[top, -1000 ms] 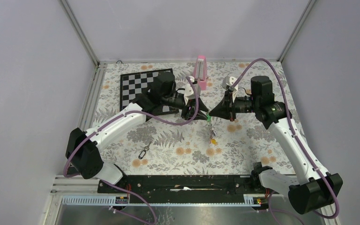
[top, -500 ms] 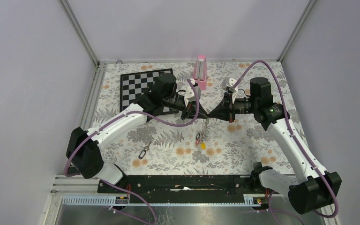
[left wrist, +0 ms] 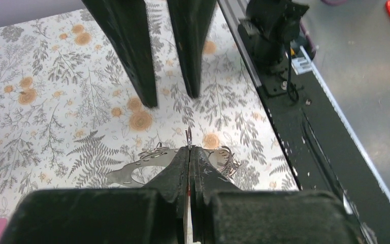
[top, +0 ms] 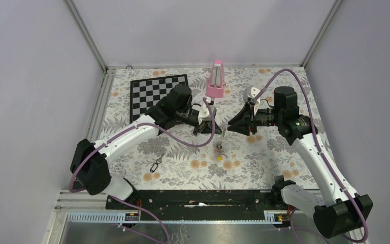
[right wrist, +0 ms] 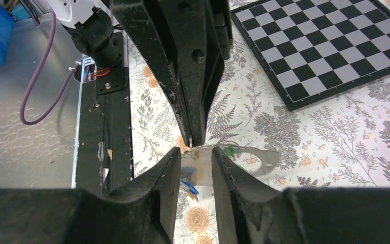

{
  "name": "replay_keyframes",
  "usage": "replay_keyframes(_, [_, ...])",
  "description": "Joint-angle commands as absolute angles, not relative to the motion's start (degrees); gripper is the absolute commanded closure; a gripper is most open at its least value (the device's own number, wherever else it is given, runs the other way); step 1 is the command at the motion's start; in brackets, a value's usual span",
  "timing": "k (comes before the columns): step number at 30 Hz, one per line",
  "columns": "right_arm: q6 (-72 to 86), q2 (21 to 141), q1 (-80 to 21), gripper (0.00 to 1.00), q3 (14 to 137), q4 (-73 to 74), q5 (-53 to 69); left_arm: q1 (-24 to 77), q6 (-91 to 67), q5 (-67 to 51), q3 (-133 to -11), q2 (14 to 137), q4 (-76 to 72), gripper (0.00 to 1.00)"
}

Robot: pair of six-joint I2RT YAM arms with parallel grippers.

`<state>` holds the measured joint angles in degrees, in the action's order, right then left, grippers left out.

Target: Put the keys on the keyring

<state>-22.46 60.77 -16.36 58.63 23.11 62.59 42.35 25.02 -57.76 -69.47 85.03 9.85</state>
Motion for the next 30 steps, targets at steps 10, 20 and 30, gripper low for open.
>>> replay_keyframes(10, [-26.9,58.6,-15.2,0.57,57.2,26.8,62.6,42.9,60.4,-57.3,-65.4,77.4,24.9,1.0])
replay_keyframes(20, [-27.7,59.8,-15.9,0.57,55.4,27.4,62.3,43.0,66.0,-54.6,-62.2,74.8,25.6,1.0])
replay_keyframes(30, [-29.2,60.5,-18.5,0.56,56.9,28.0,61.6,42.9,35.7,-62.4,-60.3,77.0,7.5,1.0])
